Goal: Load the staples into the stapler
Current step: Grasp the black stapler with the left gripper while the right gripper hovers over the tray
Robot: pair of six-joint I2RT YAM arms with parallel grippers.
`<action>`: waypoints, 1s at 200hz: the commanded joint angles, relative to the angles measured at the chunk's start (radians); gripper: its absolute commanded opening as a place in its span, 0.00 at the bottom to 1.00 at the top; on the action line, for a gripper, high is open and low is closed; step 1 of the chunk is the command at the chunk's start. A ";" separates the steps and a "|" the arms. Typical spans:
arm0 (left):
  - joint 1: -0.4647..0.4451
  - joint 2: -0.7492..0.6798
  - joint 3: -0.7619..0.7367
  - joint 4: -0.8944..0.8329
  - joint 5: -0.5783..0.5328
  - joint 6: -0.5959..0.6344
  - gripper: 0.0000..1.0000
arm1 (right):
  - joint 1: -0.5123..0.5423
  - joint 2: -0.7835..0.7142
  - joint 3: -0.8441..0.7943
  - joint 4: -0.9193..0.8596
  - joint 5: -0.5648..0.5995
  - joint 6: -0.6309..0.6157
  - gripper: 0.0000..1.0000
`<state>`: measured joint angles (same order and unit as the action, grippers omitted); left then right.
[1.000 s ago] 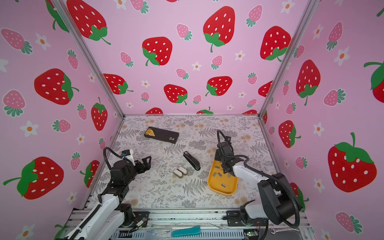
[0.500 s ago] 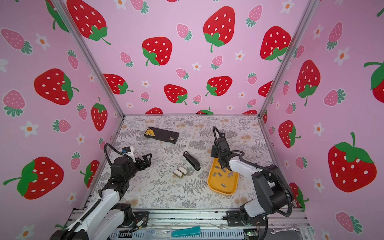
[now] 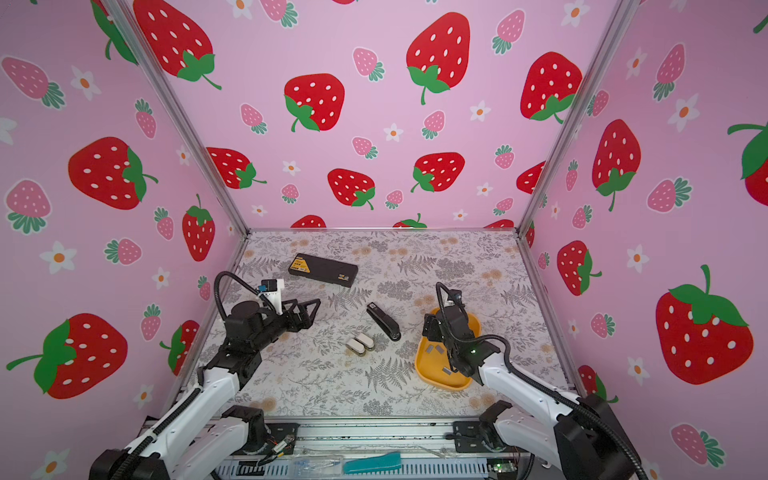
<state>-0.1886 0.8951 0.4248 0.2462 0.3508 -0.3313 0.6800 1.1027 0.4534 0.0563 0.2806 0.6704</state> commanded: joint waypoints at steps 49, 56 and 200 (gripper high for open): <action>-0.151 -0.001 0.109 0.002 -0.044 0.339 0.95 | -0.037 0.217 0.096 0.158 -0.080 -0.015 0.85; -0.152 0.004 0.094 0.046 -0.038 0.367 0.94 | -0.043 0.240 0.107 0.165 -0.088 -0.021 0.85; -0.168 0.336 0.307 -0.060 0.270 0.836 0.78 | -0.063 0.463 0.287 0.145 -0.097 -0.155 0.38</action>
<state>-0.3401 1.1770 0.6682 0.2707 0.4892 0.2970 0.6189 1.5494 0.7055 0.2035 0.1883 0.5541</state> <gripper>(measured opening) 0.795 0.399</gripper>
